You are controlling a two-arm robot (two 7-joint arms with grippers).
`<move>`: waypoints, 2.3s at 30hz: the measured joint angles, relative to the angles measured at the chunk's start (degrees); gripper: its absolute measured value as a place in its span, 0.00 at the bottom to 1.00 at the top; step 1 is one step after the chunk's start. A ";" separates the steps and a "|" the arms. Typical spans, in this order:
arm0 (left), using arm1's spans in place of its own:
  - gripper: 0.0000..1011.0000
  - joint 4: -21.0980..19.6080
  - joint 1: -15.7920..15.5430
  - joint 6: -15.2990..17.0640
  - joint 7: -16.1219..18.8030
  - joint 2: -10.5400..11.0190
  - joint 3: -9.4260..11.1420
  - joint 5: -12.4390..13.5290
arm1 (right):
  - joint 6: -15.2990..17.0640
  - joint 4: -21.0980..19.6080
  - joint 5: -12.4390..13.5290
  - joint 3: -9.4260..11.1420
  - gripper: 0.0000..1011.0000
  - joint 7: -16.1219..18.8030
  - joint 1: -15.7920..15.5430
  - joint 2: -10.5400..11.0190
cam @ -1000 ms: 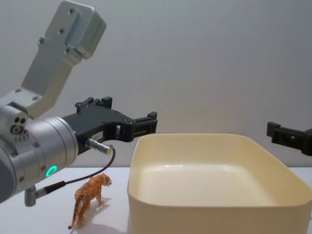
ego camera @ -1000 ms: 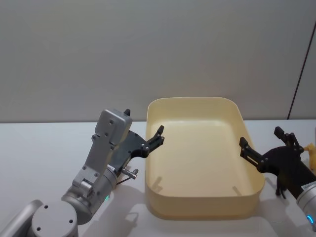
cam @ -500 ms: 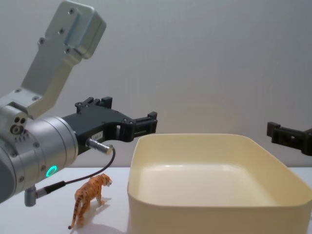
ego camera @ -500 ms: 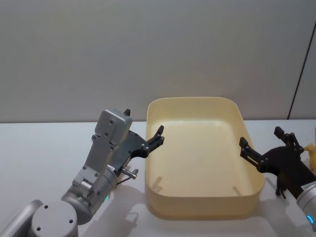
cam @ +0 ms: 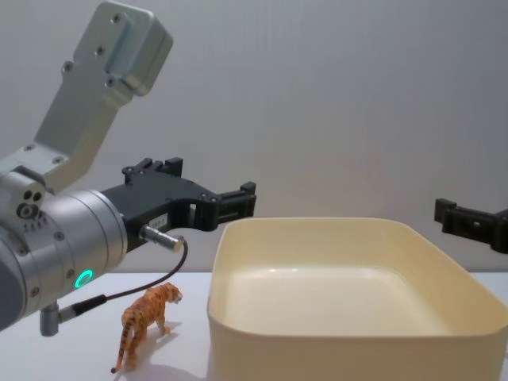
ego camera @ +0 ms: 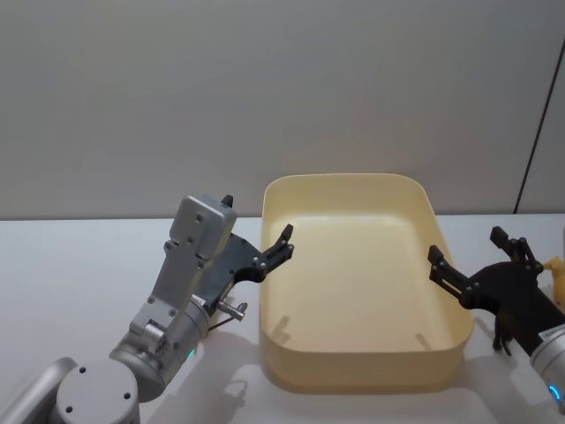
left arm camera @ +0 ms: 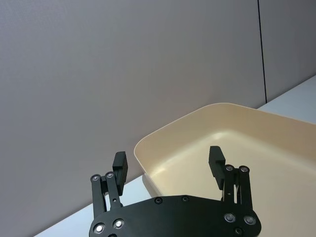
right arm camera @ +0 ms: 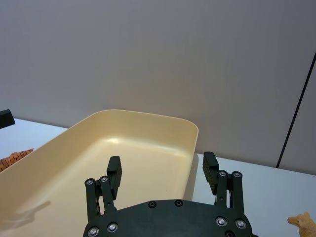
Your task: Pick up the toy alternately with two hands and place it into the central storage box.
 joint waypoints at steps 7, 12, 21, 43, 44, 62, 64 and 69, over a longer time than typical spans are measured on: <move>0.99 0.00 0.00 0.00 0.00 0.00 0.00 0.00 | 0.00 0.00 0.00 0.00 0.99 0.00 0.00 0.00; 0.99 0.00 0.00 0.00 0.00 0.00 0.00 0.00 | 0.00 0.00 0.00 0.00 0.99 0.00 0.00 0.00; 0.99 0.00 0.00 0.00 0.00 0.00 0.00 0.00 | 0.00 0.00 0.00 0.00 0.99 0.00 0.00 0.00; 0.99 0.00 0.00 0.00 0.00 0.00 0.00 0.00 | 0.00 0.00 0.00 0.00 0.99 0.00 0.00 0.00; 0.99 0.00 0.00 0.00 0.00 0.00 0.00 0.00 | 0.00 0.00 0.00 0.00 0.99 0.00 0.00 0.00; 0.99 0.00 0.00 0.00 0.00 0.00 0.00 0.00 | 0.00 0.00 0.00 0.00 0.99 0.00 0.00 0.00; 0.99 0.00 0.00 0.00 0.00 0.00 0.00 0.00 | 0.00 0.00 0.00 0.00 0.99 0.00 0.00 0.00; 0.99 0.00 0.00 0.00 0.00 0.00 0.00 0.00 | 0.00 0.00 0.00 0.00 0.99 0.00 0.00 0.00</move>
